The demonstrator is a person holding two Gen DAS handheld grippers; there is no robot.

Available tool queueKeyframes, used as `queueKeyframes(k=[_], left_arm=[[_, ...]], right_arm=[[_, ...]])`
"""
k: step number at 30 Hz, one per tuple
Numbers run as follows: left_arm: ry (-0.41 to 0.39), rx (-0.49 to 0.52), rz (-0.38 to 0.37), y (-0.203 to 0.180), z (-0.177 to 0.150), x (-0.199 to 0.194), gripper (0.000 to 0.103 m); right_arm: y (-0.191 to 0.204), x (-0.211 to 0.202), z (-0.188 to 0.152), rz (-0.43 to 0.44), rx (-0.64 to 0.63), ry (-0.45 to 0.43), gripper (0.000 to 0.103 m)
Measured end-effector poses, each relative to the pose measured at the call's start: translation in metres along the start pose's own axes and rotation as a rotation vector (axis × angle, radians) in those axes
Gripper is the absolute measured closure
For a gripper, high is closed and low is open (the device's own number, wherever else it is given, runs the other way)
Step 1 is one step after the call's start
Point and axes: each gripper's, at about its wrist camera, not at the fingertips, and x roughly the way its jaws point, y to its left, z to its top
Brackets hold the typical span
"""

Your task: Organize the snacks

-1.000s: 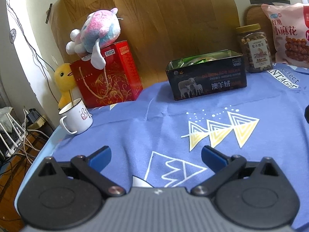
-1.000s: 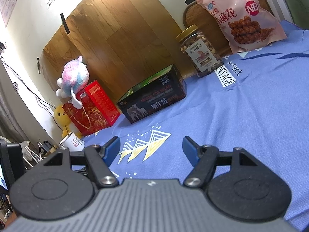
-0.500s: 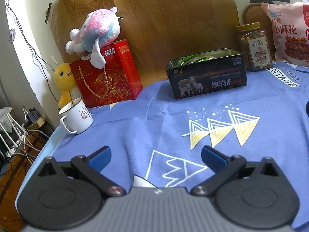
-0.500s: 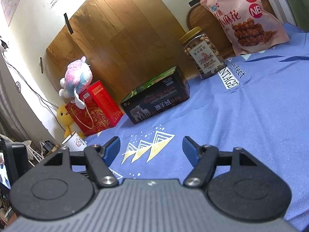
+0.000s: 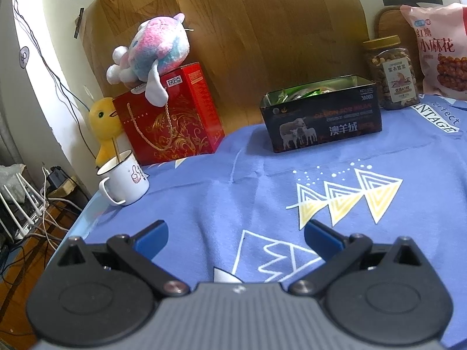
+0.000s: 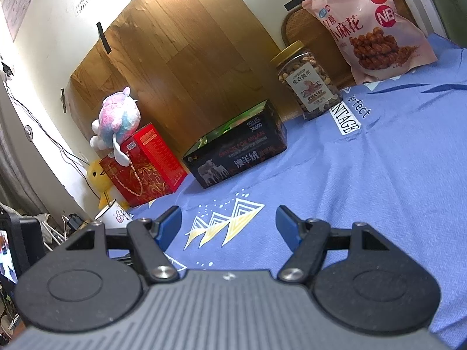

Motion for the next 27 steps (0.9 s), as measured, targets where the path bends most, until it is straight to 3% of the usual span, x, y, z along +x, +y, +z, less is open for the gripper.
queueKeyframes(k=[27], left_arm=[[0.001, 0.019, 0.015, -0.0031, -0.0025, 0.0034, 0.0]], right_arm=[[-0.0045, -0.0003, -0.0015, 0.002, 0.016, -0.001, 0.029]])
